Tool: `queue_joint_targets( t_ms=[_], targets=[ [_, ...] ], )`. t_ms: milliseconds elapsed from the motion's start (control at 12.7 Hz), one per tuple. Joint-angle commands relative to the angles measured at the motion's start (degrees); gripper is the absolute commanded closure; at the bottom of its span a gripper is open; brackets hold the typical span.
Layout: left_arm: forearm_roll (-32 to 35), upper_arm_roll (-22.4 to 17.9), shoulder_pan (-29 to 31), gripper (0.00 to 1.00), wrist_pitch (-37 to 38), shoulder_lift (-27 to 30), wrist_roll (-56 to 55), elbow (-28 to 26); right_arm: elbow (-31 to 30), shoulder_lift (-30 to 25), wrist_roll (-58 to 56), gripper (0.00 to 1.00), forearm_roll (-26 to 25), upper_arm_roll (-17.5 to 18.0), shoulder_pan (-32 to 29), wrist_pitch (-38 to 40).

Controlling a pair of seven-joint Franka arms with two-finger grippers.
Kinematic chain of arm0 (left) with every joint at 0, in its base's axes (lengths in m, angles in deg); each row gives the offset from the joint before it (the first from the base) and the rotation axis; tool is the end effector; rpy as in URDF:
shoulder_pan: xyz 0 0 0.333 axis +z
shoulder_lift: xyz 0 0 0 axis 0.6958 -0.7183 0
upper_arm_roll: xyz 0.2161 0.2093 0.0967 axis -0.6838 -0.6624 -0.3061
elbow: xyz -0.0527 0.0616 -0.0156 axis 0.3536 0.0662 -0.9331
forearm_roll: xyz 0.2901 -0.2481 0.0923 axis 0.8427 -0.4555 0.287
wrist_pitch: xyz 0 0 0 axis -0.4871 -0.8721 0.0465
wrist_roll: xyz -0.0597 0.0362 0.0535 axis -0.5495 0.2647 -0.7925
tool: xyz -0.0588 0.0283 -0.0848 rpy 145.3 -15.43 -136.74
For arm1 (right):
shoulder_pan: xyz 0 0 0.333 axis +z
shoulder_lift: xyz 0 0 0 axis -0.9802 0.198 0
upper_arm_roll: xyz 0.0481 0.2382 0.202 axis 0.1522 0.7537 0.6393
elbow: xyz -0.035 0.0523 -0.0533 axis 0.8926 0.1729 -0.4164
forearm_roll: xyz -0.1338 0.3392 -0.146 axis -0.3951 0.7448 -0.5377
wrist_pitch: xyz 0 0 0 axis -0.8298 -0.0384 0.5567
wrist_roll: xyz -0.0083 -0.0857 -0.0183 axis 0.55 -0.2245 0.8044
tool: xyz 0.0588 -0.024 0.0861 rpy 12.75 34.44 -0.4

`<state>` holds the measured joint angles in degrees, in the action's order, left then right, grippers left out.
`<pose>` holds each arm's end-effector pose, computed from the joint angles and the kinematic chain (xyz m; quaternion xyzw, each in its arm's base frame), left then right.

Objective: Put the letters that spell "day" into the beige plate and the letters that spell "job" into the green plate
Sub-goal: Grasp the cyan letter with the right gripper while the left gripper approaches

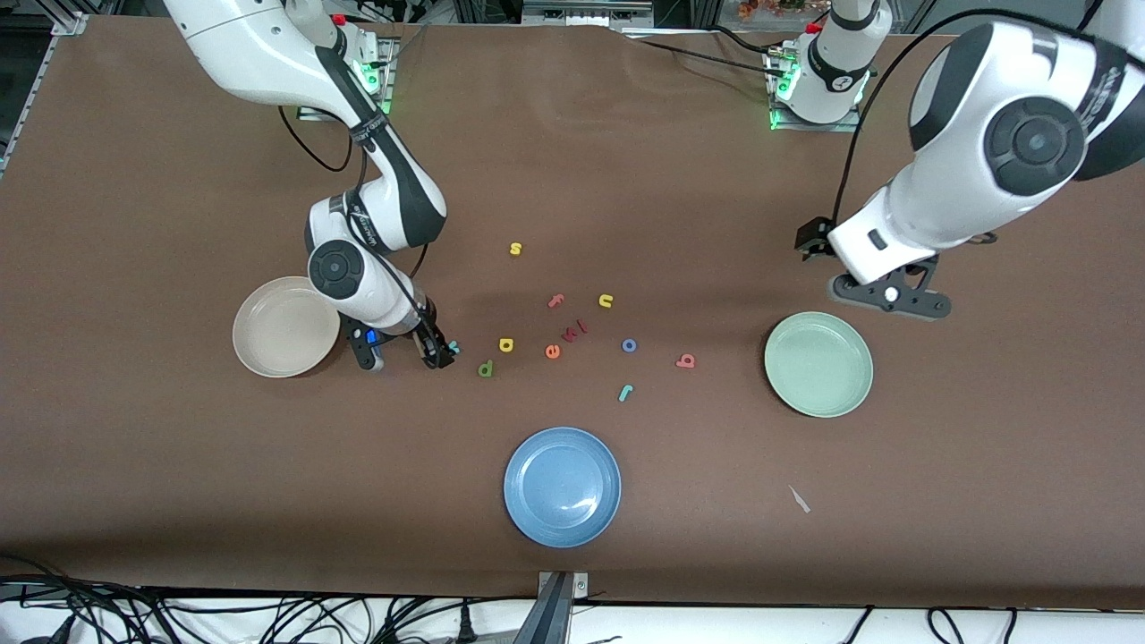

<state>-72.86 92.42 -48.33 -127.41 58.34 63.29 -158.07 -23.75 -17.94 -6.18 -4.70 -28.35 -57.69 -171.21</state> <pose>0.5866 -0.1753 0.4944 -0.9887 0.1126 0.0987 0.0022 0.5858 0.2752 0.2239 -0.8570 0.5114 0.0556 0.0307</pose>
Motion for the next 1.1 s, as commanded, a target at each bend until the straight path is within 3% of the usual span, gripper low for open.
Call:
queue_joint_targets(
  t_ms=[0,473,709,1024],
  targets=[
    [-1.0,0.3,-2.1,0.00,-1.7,-4.5,-0.9,3.7,-0.3,1.7,0.6,0.00,0.3,0.0,0.5,-2.4],
    [-1.2,0.3,-7.0,0.00,-11.5,-11.0,-14.0,3.8,0.7,5.5,0.7,0.01,-3.1,-0.3,0.3,-6.4],
    [-0.9,0.2,-9.6,0.00,-19.1,-17.0,-24.6,3.9,1.5,6.7,0.9,0.02,-4.7,-0.3,0.4,-7.2],
    [-0.8,-0.1,-12.6,0.00,-29.8,-24.3,-32.0,3.9,2.2,7.5,1.0,0.26,-4.7,-0.3,0.7,-7.9]
  ],
)
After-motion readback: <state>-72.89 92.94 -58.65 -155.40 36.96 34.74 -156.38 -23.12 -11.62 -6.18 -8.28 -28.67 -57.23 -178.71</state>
